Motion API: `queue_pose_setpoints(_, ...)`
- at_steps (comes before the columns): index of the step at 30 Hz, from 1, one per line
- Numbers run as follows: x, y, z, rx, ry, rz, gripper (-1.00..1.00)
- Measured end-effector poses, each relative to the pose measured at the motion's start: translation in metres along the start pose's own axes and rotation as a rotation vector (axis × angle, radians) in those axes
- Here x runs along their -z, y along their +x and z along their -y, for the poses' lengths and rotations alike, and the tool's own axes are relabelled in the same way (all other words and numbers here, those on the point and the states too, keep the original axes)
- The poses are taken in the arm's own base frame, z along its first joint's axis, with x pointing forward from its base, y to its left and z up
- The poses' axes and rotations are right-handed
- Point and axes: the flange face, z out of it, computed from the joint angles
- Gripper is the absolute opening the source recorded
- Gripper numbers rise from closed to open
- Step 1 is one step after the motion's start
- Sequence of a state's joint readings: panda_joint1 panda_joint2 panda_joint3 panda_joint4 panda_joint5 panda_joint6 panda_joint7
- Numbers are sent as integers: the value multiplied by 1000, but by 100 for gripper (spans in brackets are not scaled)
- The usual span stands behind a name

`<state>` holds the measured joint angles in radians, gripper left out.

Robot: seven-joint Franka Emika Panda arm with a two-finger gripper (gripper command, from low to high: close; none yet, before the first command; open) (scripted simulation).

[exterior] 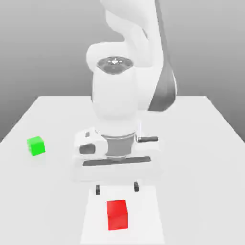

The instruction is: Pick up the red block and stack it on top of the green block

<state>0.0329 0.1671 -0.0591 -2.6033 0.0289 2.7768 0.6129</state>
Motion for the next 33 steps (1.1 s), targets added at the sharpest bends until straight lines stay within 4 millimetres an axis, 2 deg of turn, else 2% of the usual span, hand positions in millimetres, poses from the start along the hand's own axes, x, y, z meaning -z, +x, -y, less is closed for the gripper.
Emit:
queue_pose_setpoints(3, -36, -1, -1, 1, -4, 4, 0)
queue_pose_setpoints(4, -46, -2, -2, 1, -4, 5, -100)
queue_pose_setpoints(11, -48, -2, -2, 1, -5, 5, -100)
queue_pose_setpoints(16, 2, -2, -1, 1, -5, 5, -100)
queue_pose_setpoints(17, 10, 2, -9, -29, -6, 4, -100)
queue_pose_setpoints(19, 18, 18, -45, -177, -13, -3, -100)
queue_pose_setpoints(21, 24, 36, -95, -363, -19, -9, -100)
queue_pose_setpoints(24, 31, 48, -161, -621, -26, -16, -100)
queue_pose_setpoints(28, 39, 46, -243, -958, -32, -22, -100)
queue_pose_setpoints(33, 47, 22, -325, -1345, -32, -24, -100)
